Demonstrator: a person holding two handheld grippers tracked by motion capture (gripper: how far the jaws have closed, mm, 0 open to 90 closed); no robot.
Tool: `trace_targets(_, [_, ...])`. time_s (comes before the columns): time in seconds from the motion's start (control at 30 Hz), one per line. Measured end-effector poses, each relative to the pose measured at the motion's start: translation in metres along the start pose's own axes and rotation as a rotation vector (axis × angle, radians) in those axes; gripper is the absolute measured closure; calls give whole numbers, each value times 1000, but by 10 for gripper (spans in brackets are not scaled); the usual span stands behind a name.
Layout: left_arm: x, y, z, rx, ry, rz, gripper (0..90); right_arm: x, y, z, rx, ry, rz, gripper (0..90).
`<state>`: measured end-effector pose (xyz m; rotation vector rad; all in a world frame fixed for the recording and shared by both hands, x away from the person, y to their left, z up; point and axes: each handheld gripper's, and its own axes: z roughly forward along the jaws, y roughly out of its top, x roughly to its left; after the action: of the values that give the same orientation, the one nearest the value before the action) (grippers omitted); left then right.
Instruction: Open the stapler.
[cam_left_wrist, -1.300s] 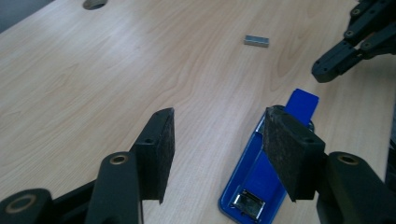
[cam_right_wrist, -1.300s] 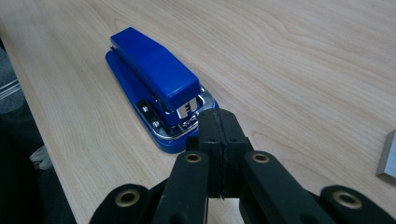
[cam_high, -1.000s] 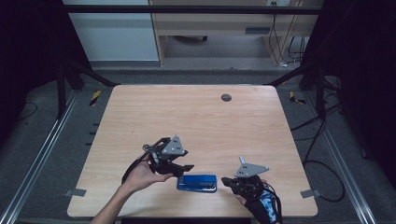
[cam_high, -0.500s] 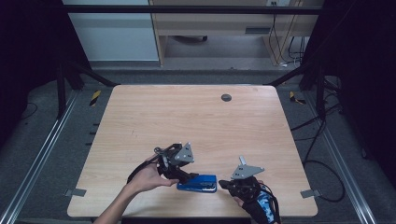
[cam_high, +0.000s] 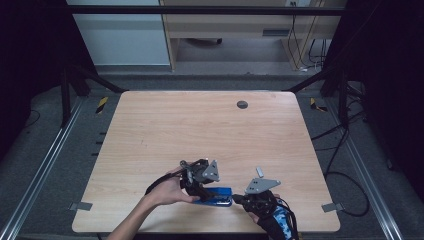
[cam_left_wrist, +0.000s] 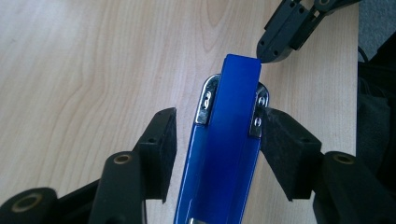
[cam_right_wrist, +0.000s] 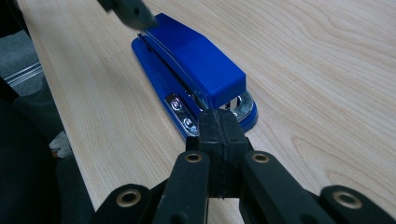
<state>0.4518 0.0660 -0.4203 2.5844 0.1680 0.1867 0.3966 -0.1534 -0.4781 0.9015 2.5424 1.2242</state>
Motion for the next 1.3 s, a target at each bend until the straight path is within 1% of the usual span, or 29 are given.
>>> trace_targets(0.03, [0,1,4,21,-2,12,471,0,0,0,2,1,-2,900])
trace_targets(0.1, [1,2,7,30,-4,18,482,0,-1,1,8,-2,-3,900])
trace_targets(0.13, [1,2,11,45,-11,29,489,1,-1,1,7,3,-7,900])
trace_targets(0.27, [1,3,18,79,-26,49,508,2,0,3,12,6,-8,900])
trace_targets(0.3, [1,3,18,79,-26,49,513,2,0,3,12,6,-8,900])
trace_targets(0.33, [1,4,21,98,-32,58,521,3,0,5,15,7,-16,900])
trace_targets(0.4, [1,4,23,105,-32,62,525,4,0,6,17,7,-16,900])
trace_targets(0.43, [1,5,25,122,-34,74,533,4,1,7,18,16,-23,900])
trace_targets(0.47, [1,5,27,119,-34,70,536,5,1,8,22,15,-25,900])
trace_targets(0.5, [1,6,28,125,-32,82,544,6,1,8,24,14,-24,900])
trace_targets(0.57, [1,6,29,124,-37,81,547,6,1,9,27,14,-25,900])
trace_targets(0.6, [1,7,30,134,-44,88,567,6,1,10,30,12,-27,900])
trace_targets(0.7, [1,8,32,145,-48,98,586,6,1,12,33,16,-31,900])
trace_targets(0.87, [1,10,36,160,-55,107,597,6,1,13,35,11,-39,900])
trace_targets(0.9, [2,10,36,165,-56,112,600,6,1,14,35,9,-39,900])
trace_targets(0.93, [2,10,38,174,-57,125,602,6,2,14,34,6,-37,900])
trace_targets(1.0, [3,10,39,178,-61,123,604,6,2,14,34,5,-38,900])
trace_targets(1.07, [4,10,41,184,-76,114,609,6,2,15,34,10,-38,900])
trace_targets(1.3, [5,10,42,176,-92,108,628,7,2,18,42,9,-43,900])
